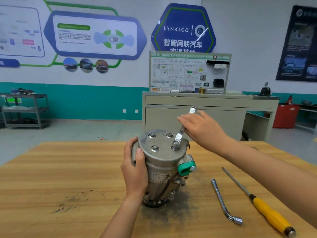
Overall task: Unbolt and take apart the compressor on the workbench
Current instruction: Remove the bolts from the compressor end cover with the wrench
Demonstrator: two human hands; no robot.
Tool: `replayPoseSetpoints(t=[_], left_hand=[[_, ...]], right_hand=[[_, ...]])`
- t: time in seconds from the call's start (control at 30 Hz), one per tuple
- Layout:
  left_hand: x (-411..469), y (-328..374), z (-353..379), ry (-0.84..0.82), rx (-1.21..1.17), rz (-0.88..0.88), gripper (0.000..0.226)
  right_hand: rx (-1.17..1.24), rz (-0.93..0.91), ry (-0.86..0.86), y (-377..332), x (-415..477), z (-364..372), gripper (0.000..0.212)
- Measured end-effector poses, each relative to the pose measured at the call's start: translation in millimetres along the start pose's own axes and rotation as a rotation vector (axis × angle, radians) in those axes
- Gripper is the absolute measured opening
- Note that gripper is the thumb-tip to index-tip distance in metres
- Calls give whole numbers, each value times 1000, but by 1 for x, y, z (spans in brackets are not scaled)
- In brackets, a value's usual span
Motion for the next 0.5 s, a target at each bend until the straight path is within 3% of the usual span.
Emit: replayPoseSetpoints(t=[0.13,0.17,0.27,0.3,0.4,0.5], left_hand=[[9,-4,0,-3,-11,-46,32],[10,-5,0,-7,-14,-52,31],[11,-6,-3,7,-23,-42,43],[10,-6,-3,17,-20,-38,45],[8,-6,-3,27,-12,-41,38],[6,-3,-1,27,-5,-8,47]], right_hand=[[57,-139,-122,-19,37,14,39],[61,-54,-129,-14,37,12,36],[266,458,-7,18,21,-9,29],[351,534,26,22,12,-16,30],[251,423,-186,2,-18,-32,31],[131,382,-379,-19,-49,-46,36]])
Point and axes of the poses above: each hand's wrist, its own x-axis towards the middle knuckle, its own z-axis out of the palm, y = z × x, the point moved 5 cm from there along x, towards the middle knuckle, and after that the axes turned 1 degree about -z, right-handed, at the moved point
